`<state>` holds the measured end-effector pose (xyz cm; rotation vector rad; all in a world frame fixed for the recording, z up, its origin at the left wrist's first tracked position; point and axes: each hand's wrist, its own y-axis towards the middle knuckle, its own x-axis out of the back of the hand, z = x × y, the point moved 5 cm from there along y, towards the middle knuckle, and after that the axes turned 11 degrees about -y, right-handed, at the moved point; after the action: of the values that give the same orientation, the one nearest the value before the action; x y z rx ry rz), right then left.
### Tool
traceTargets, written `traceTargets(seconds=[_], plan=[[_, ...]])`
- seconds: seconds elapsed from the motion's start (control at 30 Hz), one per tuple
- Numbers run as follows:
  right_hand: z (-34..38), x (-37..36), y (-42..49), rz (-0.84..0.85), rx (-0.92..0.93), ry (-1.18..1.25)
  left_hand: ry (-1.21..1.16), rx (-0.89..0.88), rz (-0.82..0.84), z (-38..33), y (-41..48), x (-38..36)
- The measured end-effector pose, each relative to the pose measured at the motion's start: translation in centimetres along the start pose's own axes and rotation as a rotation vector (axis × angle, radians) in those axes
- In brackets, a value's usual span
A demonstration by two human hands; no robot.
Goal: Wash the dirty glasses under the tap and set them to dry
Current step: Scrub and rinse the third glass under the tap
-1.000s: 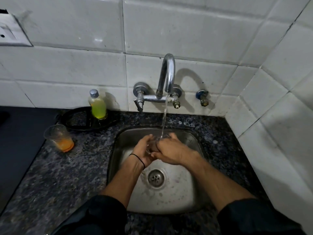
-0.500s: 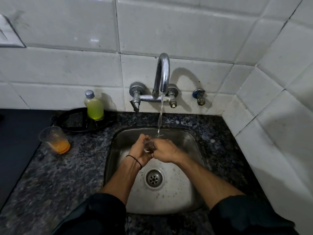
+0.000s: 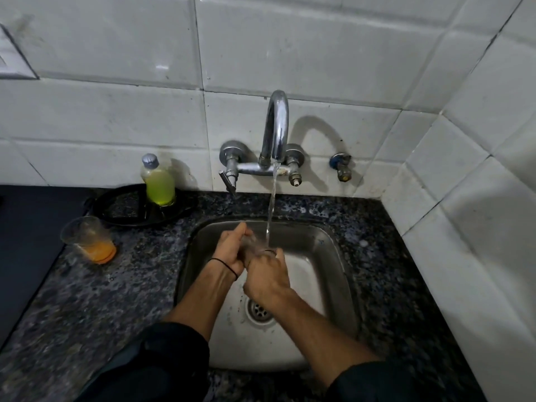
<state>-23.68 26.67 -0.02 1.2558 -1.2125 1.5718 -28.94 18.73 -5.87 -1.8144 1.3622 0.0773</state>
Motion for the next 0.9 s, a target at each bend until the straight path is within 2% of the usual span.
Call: traceTargets(seconds=[0.03, 0.1, 0.17, 0.2, 0.27, 0.37, 0.43, 0.6, 0.67, 0.8, 0.9], plan=[[-0.1, 0.1, 0.3, 0.034, -0.060, 0.204, -0.040, 0.023, -0.016, 0.5, -0.3, 0.2], [-0.5, -0.7, 1.1, 0.205, -0.116, 0.583, -0.170, 0.079, -0.033, 1.6, -0.3, 0.8], [-1.1, -1.7, 1.5, 0.277, -0.033, 0.719, -0.193, 0.108, -0.029, 1.9, -0.3, 1.0], [-1.3, -1.1, 1.3, 0.279, 0.034, 0.647, -0.184, 0.124, -0.023, 2.1, -0.3, 1.0], [-1.7, -0.1, 0.8, 0.277, 0.135, 0.348, -0.156, 0.192, -0.004, 2.4, -0.8, 0.6], [-2.2, 0.6, 0.4, 0.132, 0.328, -0.199, -0.141, 0.325, 0.007, 3.1, -1.7, -0.3], [-2.0, 0.4, 0.3, 0.053, 0.430, -0.472, -0.104, 0.351, -0.020, 2.9, -2.0, -0.7], [-1.8, -0.3, -0.1, 0.031, 0.513, -0.978, 0.044, 0.429, -0.008, 2.8, -2.1, -1.6], [-1.5, 0.4, -0.6, 0.015, 0.478, -0.899, 0.065, 0.410, 0.030, 2.6, -2.3, -2.1], [-1.8, 2.8, 0.5, 0.020, 0.150, -0.206, -0.078, 0.336, 0.024, 2.4, -2.2, -2.4], [-1.9, 3.4, 1.4, 0.149, -0.012, 0.050, -0.157, 0.271, -0.028, 2.9, -1.6, -1.8]])
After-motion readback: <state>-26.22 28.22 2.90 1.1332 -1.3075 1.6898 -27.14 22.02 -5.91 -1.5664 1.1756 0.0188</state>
